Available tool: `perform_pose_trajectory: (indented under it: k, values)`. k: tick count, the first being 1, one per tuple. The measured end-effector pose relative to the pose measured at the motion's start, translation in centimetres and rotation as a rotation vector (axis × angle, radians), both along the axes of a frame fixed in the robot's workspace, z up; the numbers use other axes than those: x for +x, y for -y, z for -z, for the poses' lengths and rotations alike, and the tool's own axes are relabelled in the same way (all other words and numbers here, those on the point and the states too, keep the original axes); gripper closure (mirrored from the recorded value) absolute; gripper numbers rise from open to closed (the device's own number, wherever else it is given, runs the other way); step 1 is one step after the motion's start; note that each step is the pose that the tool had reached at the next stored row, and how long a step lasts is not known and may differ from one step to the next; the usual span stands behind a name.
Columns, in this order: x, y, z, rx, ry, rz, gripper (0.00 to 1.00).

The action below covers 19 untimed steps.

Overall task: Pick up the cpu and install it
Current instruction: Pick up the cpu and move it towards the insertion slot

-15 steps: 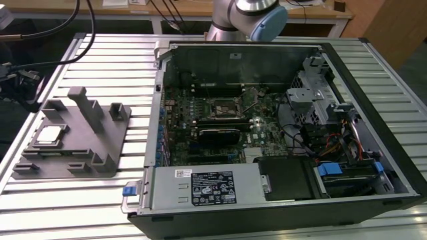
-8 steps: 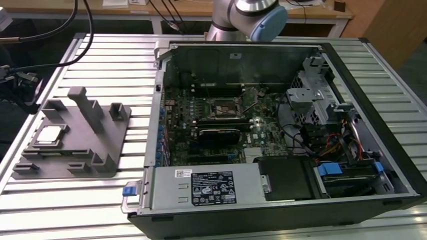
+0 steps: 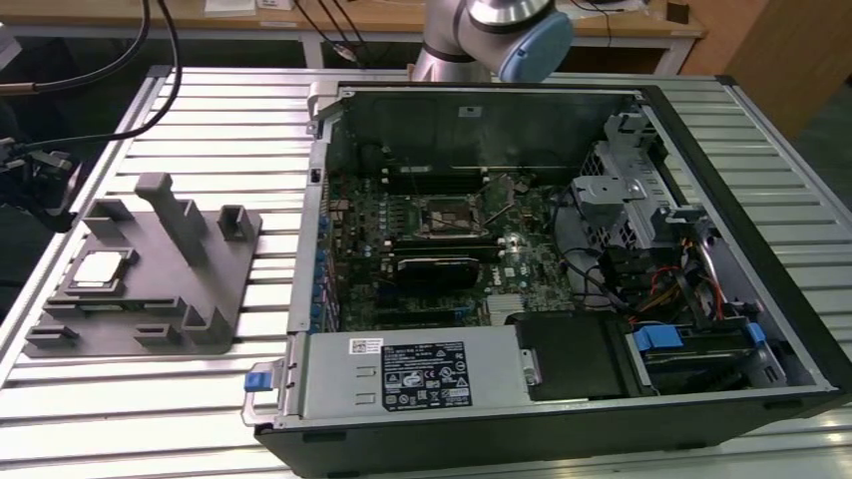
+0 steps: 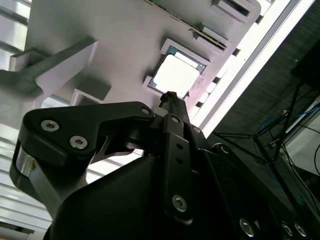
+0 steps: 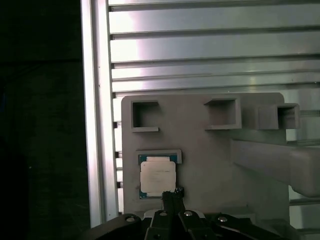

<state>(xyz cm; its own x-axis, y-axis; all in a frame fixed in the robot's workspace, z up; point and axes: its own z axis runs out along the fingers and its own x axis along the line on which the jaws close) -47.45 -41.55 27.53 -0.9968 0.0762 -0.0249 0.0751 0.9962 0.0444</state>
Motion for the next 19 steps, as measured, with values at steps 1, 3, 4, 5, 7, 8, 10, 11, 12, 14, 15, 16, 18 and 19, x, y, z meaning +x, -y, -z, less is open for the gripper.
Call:
perform_pose_trajectory:
  k: [1, 3, 4, 5, 7, 8, 10, 11, 12, 14, 15, 16, 18, 19]
  values:
    - [-0.1, 0.0, 0.08, 0.0, 0.0001, 0.0, 0.89]
    - [-0.3, 0.0, 0.24, 0.0, 0.0002, 0.0, 0.89]
    - [-0.4, 0.0, 0.31, 0.0, 0.0, 0.0, 0.89]
    - [-0.5, 0.0, 0.38, 0.0, 0.0, 0.0, 0.89]
    - [-0.7, 0.0, 0.55, 0.0, 0.0001, 0.0, 0.89]
    - [-0.8, 0.0, 0.63, 0.0, 0.0001, 0.0, 0.89]
    - [-1.0, 0.0, 0.79, 0.0, 0.0, 0.0, 0.89]
    - [-1.1, 0.0, 0.88, 0.0001, 0.0002, 0.0, 0.89]
    - [-1.2, 0.0, 0.95, 0.0, 0.0, 0.0, 0.89]
    - [-1.4, 0.01, 1.09, 0.0, 0.0001, 0.0, 0.89]
    - [-1.5, 0.01, 1.16, 0.0, 0.0001, 0.0, 0.89]
    - [-1.6, 0.01, 1.24, 0.0, 0.0001, 0.0, 0.89]
    - [-1.8, 0.01, 1.39, 0.0, 0.0, 0.0, 0.89]
    - [-1.9, 0.01, 1.46, 0.0, 0.0, 0.0, 0.89]
